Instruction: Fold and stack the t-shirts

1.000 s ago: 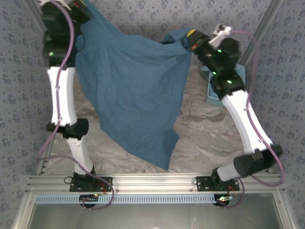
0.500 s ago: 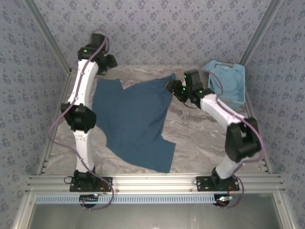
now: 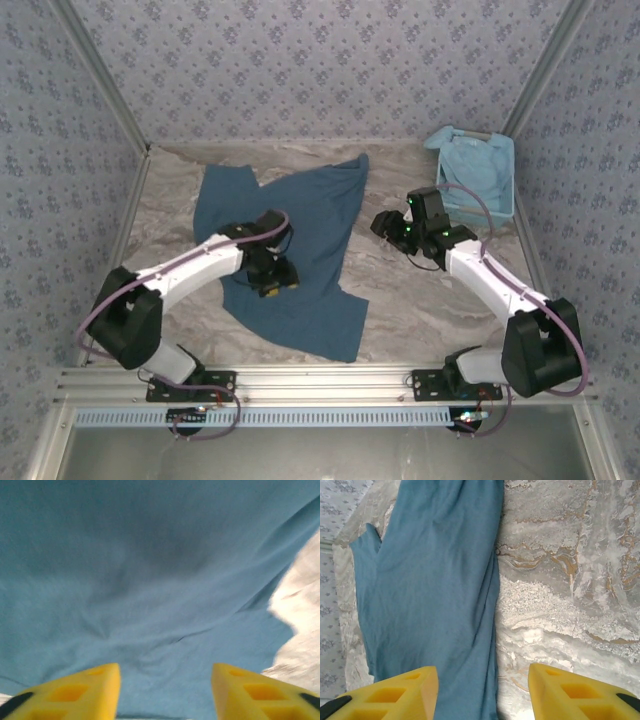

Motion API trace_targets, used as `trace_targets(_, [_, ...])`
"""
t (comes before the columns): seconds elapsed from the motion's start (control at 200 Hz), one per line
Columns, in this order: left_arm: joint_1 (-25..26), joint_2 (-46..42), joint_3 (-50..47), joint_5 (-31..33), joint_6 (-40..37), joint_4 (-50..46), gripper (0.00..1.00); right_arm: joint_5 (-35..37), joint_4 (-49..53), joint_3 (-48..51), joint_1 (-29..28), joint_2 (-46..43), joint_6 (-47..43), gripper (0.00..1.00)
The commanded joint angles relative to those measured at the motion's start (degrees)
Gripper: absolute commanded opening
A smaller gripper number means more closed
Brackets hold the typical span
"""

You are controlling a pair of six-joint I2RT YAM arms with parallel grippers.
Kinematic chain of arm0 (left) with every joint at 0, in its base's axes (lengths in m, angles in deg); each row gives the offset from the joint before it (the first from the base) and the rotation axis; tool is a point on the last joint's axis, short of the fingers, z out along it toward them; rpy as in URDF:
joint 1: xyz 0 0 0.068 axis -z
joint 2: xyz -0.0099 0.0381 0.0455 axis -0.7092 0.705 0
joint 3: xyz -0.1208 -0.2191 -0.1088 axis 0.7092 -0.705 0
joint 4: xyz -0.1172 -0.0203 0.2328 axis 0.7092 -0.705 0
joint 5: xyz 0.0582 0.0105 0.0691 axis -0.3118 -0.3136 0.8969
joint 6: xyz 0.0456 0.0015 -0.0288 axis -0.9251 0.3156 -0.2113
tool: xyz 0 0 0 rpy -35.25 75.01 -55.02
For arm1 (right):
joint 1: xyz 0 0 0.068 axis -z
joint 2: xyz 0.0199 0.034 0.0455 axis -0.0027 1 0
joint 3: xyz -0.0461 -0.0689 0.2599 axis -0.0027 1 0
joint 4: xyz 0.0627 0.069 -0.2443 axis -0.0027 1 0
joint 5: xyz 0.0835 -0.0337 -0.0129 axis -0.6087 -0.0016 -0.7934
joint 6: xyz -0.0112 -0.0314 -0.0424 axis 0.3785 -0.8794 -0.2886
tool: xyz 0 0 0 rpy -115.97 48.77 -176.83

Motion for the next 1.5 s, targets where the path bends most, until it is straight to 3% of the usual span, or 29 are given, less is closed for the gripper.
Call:
trace_targets(0.0, [-2.3, 2.1, -3.2, 2.4, 6.6, 4.4, 0.39, 0.2, 1.2, 1.2, 0.1, -1.5, -2.1, 0.52])
trace_targets(0.145, [-9.0, 5.1, -3.2, 6.5, 3.3, 4.5, 0.29, 0.5, 1.7, 2.0, 0.0, -1.0, -2.5, 0.51])
trace_targets(0.3, [-20.6, 8.0, 0.3, 11.2, -8.2, 1.2, 0.19, 0.4, 2.7, 0.4, 0.1, 2.8, -3.0, 0.47])
trace_targets(0.485, [-31.9, 15.7, 10.6, 12.5, -21.9, -0.4, 0.15, 1.5, 1.9, -3.2, -0.3, 8.8, -3.4, 0.43])
trace_targets(0.615, [-35.9, 19.9, 18.0, 8.9, -24.2, -1.7, 0.11, 2.4, 1.7, -5.7, -1.1, 11.6, -3.3, 0.42])
trace_targets(0.71, [-34.8, 16.2, 17.7, 4.2, -20.9, -0.6, 0.16, 3.1, 2.6, -7.1, -1.4, 12.8, -3.8, 0.42])
trace_targets(0.764, [-32.4, 12.1, 15.2, 2.6, -17.9, 0.0, 0.24, 3.2, 2.6, -7.4, -1.5, 13.0, -4.2, 0.43])
trace_targets(0.844, [-27.7, 5.4, 9.2, 1.4, -11.9, 0.9, 0.4, 3.2, 2.7, -7.2, -1.5, 13.0, -4.6, 0.45])
trace_targets(0.999, [-15.8, -3.5, -2.3, 2.2, 3.6, 3.4, 0.59, 2.1, 3.0, -7.7, -1.5, 12.6, -4.9, 0.5])
trace_targets(1.094, [-9.2, -3.6, -5.5, 2.3, 12.7, 5.4, 0.59, 1.5, 3.0, -8.0, -1.7, 12.0, -4.9, 0.52])
trace_targets(1.204, [-4.7, -0.3, -6.3, 3.2, 17.5, 8.4, 0.53, 0.9, 3.3, -8.0, -2.0, 11.3, -5.5, 0.53])
trace_targets(1.389, [-4.0, 6.4, -6.8, 5.2, 18.4, 7.6, 0.47, 0.4, 5.0, -7.6, -2.2, 10.2, -6.6, 0.54])
trace_targets(1.499, [-6.2, 9.6, -7.0, 8.0, 14.5, 5.6, 0.44, 0.0, 5.7, -6.6, -2.1, 9.0, -6.4, 0.54])
